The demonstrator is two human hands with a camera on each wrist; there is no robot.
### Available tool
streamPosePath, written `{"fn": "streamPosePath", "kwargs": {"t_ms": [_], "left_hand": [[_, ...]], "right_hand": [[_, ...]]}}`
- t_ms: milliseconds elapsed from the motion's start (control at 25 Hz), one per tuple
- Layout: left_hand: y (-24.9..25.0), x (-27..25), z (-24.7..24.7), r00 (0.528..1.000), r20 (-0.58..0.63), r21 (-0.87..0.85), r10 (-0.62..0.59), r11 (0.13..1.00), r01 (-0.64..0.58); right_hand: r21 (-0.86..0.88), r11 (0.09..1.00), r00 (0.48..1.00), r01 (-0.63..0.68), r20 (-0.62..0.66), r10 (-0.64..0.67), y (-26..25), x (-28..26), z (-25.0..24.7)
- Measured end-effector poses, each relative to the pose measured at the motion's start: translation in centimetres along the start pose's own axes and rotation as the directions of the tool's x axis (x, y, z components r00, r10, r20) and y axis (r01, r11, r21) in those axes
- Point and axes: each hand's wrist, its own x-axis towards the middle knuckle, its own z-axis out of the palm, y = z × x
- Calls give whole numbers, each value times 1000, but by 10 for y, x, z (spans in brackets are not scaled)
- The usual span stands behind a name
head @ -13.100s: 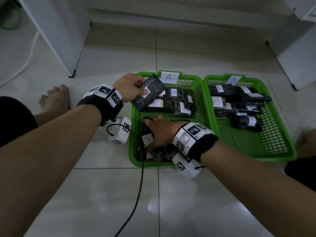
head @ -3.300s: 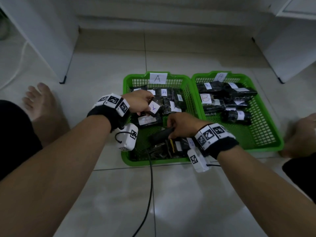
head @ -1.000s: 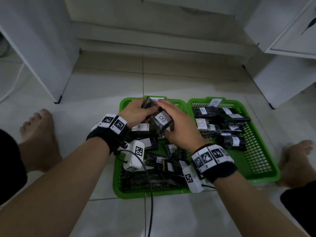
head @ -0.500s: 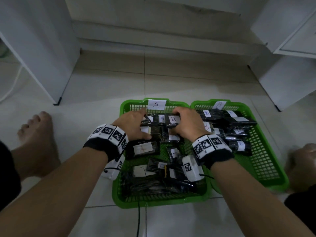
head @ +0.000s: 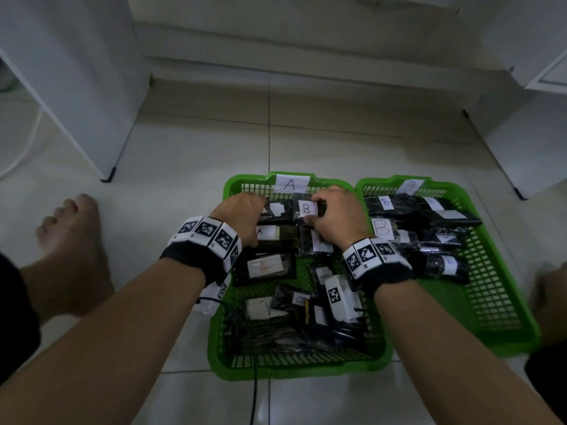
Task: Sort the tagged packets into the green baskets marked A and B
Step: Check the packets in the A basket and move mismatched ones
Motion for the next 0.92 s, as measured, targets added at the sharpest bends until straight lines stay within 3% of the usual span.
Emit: {"fn": "streamPosePath", "kwargs": {"t_ms": [160, 240, 320, 400, 560, 640, 760, 920], "left_hand": [[11, -12, -6, 999, -21, -329, 35, 943, -40], [16, -17, -15, 999, 31, -407, 43, 913, -26], [15, -22, -19, 994, 26, -495, 103, 866, -76], [12, -25, -19, 993, -25, -654, 117, 749, -105], [12, -31, -19, 998, -63, -836, 3, 545, -54], [13, -30, -21, 999, -42, -884, -6, 466, -35], [10, -25, -25, 988, -16, -941, -154, 337, 38], [4, -18, -27, 980, -61, -934, -191, 357, 11]], "right_hand": [[26, 1000, 1000, 13, -24, -12, -1, -13, -3], [194, 981, 997, 10, 68, -24, -5, -20, -9], [424, 905, 982, -27, 181, -56, -13, -33, -15], [534, 845, 977, 12, 174, -124, -23, -45, -18], [301, 901, 945, 312, 0, -327, -36, -53, -15], [258, 904, 937, 341, -19, -348, -37, -53, -15], [234, 923, 952, 305, -51, -302, -36, -51, -17], [198, 918, 940, 342, -83, -332, -37, -40, -16]]}}
